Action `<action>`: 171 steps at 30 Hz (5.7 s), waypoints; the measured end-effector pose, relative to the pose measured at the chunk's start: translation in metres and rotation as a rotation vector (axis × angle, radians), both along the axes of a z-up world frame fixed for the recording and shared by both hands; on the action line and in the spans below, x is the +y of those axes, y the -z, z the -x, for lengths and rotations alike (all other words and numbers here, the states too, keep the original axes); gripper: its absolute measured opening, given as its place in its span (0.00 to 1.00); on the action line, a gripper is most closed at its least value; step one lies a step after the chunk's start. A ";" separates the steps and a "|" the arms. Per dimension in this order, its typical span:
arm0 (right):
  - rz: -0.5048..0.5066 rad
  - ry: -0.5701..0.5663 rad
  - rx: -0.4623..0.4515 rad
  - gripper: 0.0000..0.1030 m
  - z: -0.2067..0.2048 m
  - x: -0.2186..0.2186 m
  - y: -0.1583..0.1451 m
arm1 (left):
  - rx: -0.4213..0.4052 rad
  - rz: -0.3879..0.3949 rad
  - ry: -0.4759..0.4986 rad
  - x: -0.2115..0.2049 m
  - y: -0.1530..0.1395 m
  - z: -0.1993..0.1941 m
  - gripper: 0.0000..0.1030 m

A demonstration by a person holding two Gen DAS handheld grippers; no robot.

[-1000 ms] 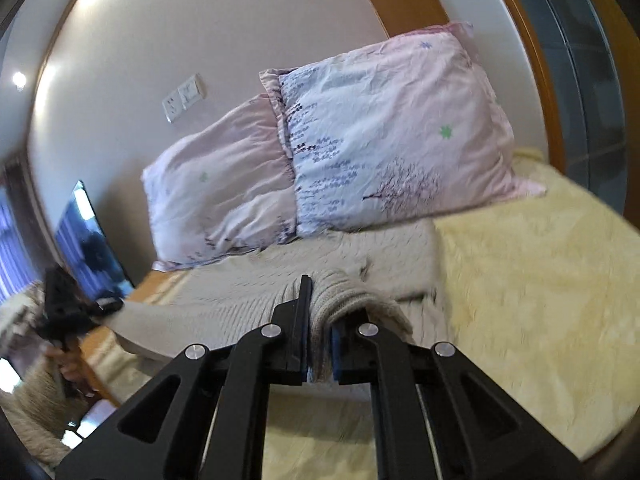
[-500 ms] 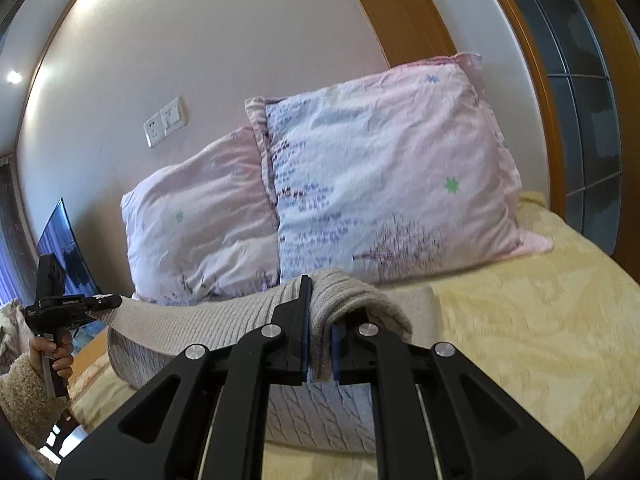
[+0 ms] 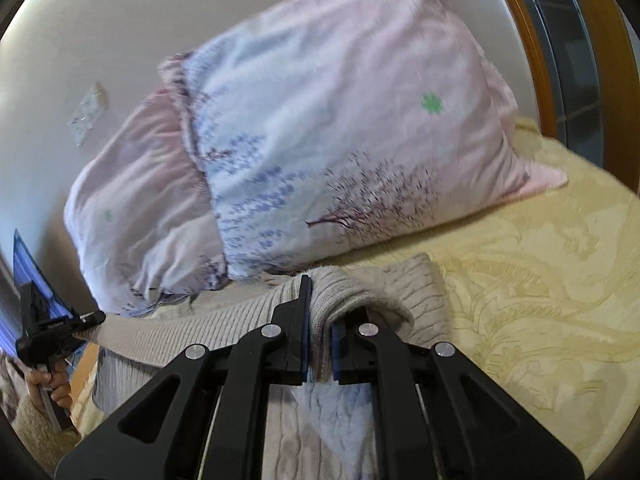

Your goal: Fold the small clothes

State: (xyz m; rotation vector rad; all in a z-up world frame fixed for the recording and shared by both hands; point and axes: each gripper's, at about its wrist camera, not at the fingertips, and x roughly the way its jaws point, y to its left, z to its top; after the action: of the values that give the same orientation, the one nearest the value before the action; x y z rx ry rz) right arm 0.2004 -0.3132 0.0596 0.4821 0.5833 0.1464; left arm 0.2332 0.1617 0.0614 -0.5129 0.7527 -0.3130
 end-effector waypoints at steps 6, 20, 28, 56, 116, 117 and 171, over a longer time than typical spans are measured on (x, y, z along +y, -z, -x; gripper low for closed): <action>-0.012 0.033 0.132 0.09 -0.039 0.000 0.022 | 0.104 0.030 -0.019 -0.001 0.033 -0.032 0.06; -0.018 0.121 0.076 0.66 0.002 -0.035 -0.004 | 0.050 -0.005 -0.052 0.024 0.003 0.002 0.59; 0.037 0.005 0.160 0.49 0.032 -0.034 0.015 | 0.069 -0.077 0.018 0.027 0.012 0.045 0.58; 0.124 -0.050 0.158 0.11 0.053 -0.012 0.018 | 0.112 -0.085 0.066 0.026 0.037 0.076 0.07; 0.189 -0.163 0.217 0.52 0.017 0.079 0.024 | 0.175 0.098 -0.083 0.057 0.032 0.050 0.63; 0.193 -0.176 0.215 0.54 0.016 0.084 0.023 | 0.191 0.114 -0.092 0.062 0.034 0.046 0.63; 0.083 -0.093 0.112 0.81 0.038 0.031 0.014 | 0.128 0.328 0.165 -0.141 -0.023 -0.019 0.19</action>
State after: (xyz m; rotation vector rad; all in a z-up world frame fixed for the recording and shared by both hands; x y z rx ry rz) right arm 0.1623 -0.2823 0.0460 0.3845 0.7196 0.1839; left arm 0.2519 0.0211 0.0847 -0.7876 0.8749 -0.5673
